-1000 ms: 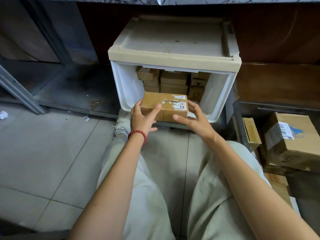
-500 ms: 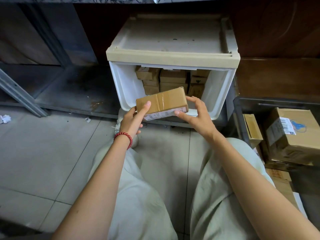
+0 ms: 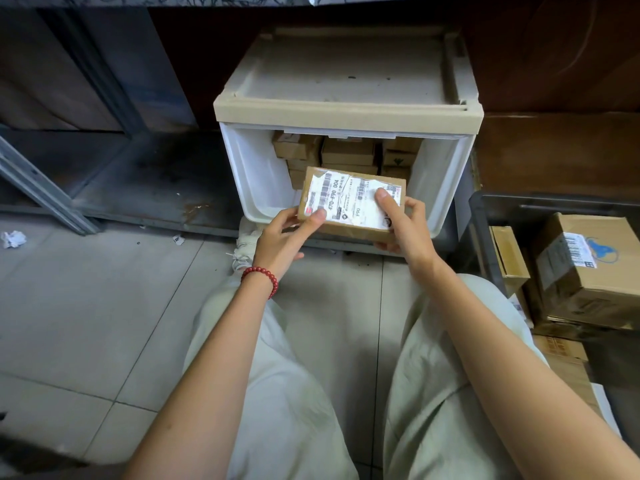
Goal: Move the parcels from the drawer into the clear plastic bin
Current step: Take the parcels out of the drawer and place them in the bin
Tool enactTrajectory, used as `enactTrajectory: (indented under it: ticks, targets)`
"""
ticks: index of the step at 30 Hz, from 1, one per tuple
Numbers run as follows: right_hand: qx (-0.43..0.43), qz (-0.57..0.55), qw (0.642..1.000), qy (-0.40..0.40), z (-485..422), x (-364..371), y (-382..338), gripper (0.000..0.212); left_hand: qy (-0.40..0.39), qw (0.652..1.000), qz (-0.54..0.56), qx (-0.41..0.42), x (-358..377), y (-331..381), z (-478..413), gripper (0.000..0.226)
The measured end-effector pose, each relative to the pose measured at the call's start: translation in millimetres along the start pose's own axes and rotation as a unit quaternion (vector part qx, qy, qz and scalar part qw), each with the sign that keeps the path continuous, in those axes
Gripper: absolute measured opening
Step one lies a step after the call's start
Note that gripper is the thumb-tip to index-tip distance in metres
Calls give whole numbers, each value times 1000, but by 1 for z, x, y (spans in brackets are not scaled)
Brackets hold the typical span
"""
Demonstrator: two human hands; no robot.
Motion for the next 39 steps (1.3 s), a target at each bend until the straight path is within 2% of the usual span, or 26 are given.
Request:
enactTrajectory:
  ticks: [3, 8, 13, 17, 23, 26, 28, 31, 34, 39]
  targets:
    - [12, 9, 1000, 4, 3, 1, -1, 53, -4, 999, 36, 18, 8, 1, -3, 69]
    - [32, 10, 999, -14, 5, -1, -4, 43, 23, 996, 87, 22, 22, 6, -10, 62]
    - [-4, 29, 999, 18, 5, -28, -30, 43, -6, 997, 60, 49, 49, 23, -17, 54]
    - [1, -1, 998, 63, 11, -79, -42, 44, -47, 995, 34, 86, 91, 45, -26, 56]
    - [39, 38, 990, 131, 38, -176, -49, 45, -124, 975, -49, 177, 186, 86, -39, 58]
    - [2, 20, 981, 194, 51, -217, -48, 50, -149, 959, -119, 210, 230, 97, -42, 53]
    - [-31, 15, 970, 239, 58, -233, -47, 63, -175, 948, -158, 214, 257, 98, -42, 55]
    - [-67, 64, 950, 299, 64, -252, -41, 65, -208, 937, -190, 205, 294, 99, -41, 61]
    - [-59, 131, 931, 335, 66, -266, -31, 67, -224, 923, -235, 207, 319, 98, -44, 73]
    - [-60, 180, 903, 386, 66, -280, -18, 68, -270, 889, -304, 210, 358, 88, -54, 92]
Point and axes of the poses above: each hand's wrist, its own z-axis away from the middle knuckle, its own x-axis out of the palm, y = z × x, the point moved 4 cm from there along -z, towards the middle knuckle, and after that the axes turned 6 degrees about -z, right-handed, at the moved point
